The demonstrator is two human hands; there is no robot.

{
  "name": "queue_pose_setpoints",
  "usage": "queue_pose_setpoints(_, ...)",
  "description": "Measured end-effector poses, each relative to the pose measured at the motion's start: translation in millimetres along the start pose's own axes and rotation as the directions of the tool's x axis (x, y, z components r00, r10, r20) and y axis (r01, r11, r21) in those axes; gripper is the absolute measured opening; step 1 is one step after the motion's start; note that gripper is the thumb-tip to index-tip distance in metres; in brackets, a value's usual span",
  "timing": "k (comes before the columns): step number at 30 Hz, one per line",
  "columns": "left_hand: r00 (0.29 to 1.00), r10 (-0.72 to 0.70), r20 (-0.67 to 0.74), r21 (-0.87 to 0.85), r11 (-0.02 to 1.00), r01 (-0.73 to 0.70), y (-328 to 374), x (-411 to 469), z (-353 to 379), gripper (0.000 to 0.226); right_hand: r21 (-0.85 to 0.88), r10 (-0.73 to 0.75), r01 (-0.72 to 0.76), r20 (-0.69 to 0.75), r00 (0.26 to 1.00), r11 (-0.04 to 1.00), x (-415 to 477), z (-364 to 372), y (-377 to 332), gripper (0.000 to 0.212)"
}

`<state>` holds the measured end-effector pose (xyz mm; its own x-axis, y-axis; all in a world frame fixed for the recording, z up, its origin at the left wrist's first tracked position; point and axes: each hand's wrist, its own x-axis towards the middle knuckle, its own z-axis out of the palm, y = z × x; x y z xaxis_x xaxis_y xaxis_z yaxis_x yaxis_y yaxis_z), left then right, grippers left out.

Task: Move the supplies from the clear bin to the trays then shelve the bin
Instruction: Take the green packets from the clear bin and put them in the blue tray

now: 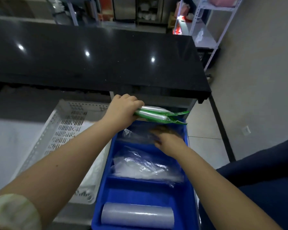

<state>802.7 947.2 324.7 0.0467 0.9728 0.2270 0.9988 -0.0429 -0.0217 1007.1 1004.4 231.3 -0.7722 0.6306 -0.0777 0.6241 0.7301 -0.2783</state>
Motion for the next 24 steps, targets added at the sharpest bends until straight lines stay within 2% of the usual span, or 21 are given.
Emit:
queue_pose_setpoints(2, 1.000, -0.031, 0.002, -0.003, 1.000, 0.031, 3, -1, -2, 0.035, -0.008, 0.029, -0.028, 0.142, 0.989, 1.000, 29, -2, -1, 0.045)
queue_pose_setpoints(5, 0.997, -0.073, -0.004, -0.020, 0.997, 0.072, 2, -2, -7, 0.036, 0.018, -0.001, -0.005, 0.312, 0.950, 1.000, 57, 3, -6, 0.045)
queue_pose_setpoints(7, 0.996, -0.092, -0.008, -0.043, 0.995, 0.091, -1, -3, -10, 0.036, -0.064, 0.040, -0.018, 0.369, 0.929, 0.998, 64, 15, -5, 0.048)
queue_pose_setpoints(10, 0.993, -0.118, 0.022, -0.090, 0.989, 0.119, -6, -3, -13, 0.040, -0.138, 0.103, -0.056, 0.357, 0.928, 0.989, 67, 22, -3, 0.057)
queue_pose_setpoints(16, 0.980, -0.193, 0.046, -0.243, 0.949, 0.198, -17, -8, -24, 0.039, -0.058, 0.100, -0.086, 0.320, 0.942, 0.995, 71, 17, -5, 0.027)
queue_pose_setpoints(24, 0.968, -0.248, 0.044, -0.319, 0.914, 0.249, -34, -19, -33, 0.036, -0.218, 0.166, -0.129, 0.162, 0.973, 0.967, 60, 12, -22, 0.029)
